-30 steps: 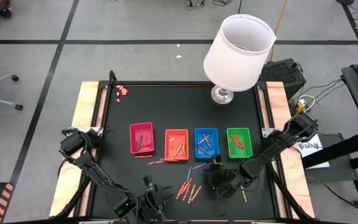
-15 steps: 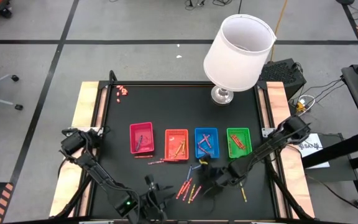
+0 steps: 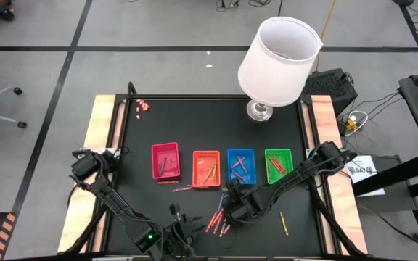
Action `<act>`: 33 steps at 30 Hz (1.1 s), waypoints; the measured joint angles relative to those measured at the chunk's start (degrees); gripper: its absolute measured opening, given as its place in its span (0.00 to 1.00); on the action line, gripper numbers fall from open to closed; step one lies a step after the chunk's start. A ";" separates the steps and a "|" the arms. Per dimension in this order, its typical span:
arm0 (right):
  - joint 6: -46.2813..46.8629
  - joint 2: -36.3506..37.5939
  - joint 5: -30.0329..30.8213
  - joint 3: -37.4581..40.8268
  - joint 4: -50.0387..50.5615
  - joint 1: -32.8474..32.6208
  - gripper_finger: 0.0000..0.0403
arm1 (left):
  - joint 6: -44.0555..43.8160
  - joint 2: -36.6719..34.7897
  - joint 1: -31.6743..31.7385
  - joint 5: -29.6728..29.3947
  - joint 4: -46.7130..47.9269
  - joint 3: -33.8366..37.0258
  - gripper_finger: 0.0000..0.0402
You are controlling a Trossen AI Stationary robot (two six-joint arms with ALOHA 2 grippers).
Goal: Sort crayons
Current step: Put the blue crayon into the red bin
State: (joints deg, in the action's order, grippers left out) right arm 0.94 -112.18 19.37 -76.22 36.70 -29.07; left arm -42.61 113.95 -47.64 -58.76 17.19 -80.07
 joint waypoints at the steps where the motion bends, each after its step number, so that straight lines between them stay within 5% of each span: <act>1: -0.44 -0.07 -0.56 0.02 0.00 0.27 0.46 | 0.00 0.00 0.00 0.00 0.00 0.00 0.33; 33: -4.65 -0.18 -13.62 0.00 2.39 3.96 0.45 | 0.00 0.02 0.00 0.59 0.03 0.02 0.33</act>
State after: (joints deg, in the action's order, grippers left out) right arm -3.71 -112.36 5.74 -76.23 39.09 -25.11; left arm -42.61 113.97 -47.64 -58.17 17.22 -80.05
